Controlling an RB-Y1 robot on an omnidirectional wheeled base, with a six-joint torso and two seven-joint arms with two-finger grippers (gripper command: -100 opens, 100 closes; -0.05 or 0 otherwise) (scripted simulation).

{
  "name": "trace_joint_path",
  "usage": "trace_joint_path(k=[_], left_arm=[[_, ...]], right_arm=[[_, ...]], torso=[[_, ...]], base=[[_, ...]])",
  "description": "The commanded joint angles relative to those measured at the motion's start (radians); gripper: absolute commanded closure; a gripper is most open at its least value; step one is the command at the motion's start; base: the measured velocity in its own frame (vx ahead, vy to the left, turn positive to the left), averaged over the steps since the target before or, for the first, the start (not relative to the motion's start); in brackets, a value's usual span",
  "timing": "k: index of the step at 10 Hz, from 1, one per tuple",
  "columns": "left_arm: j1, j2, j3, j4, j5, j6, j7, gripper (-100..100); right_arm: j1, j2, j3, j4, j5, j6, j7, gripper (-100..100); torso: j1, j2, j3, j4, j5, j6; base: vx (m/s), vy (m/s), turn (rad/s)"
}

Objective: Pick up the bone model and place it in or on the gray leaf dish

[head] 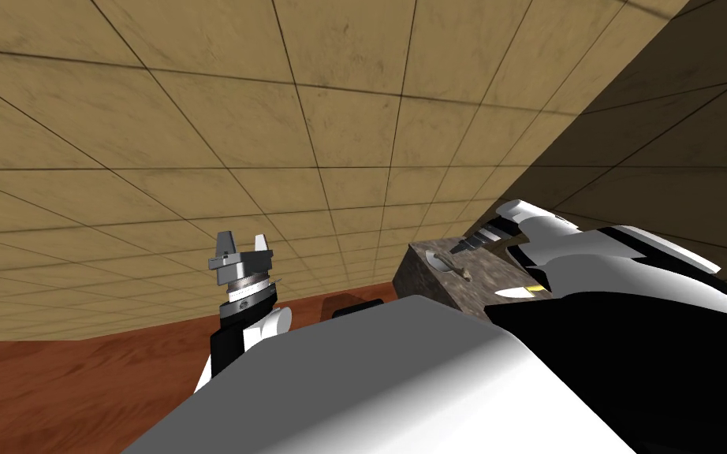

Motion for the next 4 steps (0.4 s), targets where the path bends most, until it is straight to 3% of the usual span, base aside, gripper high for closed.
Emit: trace_joint_path(k=[1, 4], left_arm=[[0.000, 0.000, 0.000, 0.000, 0.000, 0.000, 0.000, 0], [0.000, 0.000, 0.000, 0.000, 0.000, 0.000, 0.000, 0]], right_arm=[[0.000, 0.000, 0.000, 0.000, 0.000, 0.000, 0.000, 0], [0.000, 0.000, 0.000, 0.000, 0.000, 0.000, 0.000, 0]], torso=[[0.000, 0.000, 0.000, 0.000, 0.000, 0.000], [0.000, 0.000, 0.000, 0.000, 0.000, 0.000]], base=[[0.000, 0.000, 0.000], [0.000, 0.000, 0.000]])
